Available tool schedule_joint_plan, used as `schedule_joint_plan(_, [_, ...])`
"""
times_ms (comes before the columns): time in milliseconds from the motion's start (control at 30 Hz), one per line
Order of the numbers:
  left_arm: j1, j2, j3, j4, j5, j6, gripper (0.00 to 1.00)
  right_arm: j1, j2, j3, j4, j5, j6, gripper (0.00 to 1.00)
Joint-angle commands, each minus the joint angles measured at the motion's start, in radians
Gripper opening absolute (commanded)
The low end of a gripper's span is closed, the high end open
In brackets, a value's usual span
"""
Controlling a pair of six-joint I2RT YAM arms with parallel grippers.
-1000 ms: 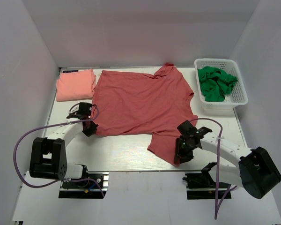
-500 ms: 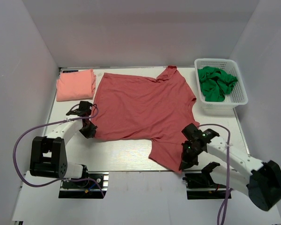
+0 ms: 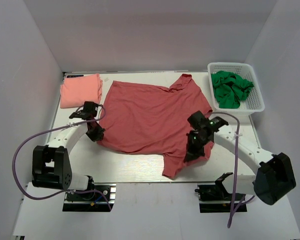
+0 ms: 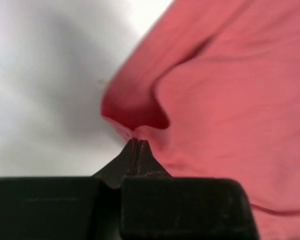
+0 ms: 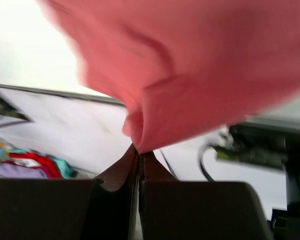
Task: Fold and stack the t-shirts
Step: Grap the side of the flattened tshirt closest away from the robot with both arms, then fold the flattened tshirt in 1/3 of the way
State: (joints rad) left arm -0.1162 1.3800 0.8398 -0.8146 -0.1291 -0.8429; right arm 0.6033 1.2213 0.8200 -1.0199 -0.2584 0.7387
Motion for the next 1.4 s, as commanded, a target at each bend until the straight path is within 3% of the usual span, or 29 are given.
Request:
schedule_joint_plan(0, [-0.005, -0.001, 0.099, 0.019, 0.028, 0.039, 0.0, -0.036, 0.036, 0.137, 0.021, 0.048, -0.062, 0.0])
schedule_joint_plan(467, [0.015, 0.352, 0.482, 0.011, 0.023, 0.059, 0.0, -0.356, 0.273, 0.53, -0.016, -0.008, -0.251, 0.0])
schedule_joint_plan(767, [0.015, 0.51, 0.673, -0.021, -0.024, 0.077, 0.0, -0.545, 0.392, 0.64, -0.005, -0.119, -0.306, 0.0])
schedule_joint_plan(1067, [0.015, 0.625, 0.815, -0.041, -0.058, 0.077, 0.0, -0.629, 0.465, 0.731, 0.04, -0.182, -0.302, 0.0])
schedule_joint_plan(1367, [0.015, 0.625, 0.843, 0.008, -0.09, 0.032, 0.0, -0.64, 0.514, 0.783, 0.113, -0.156, -0.314, 0.0])
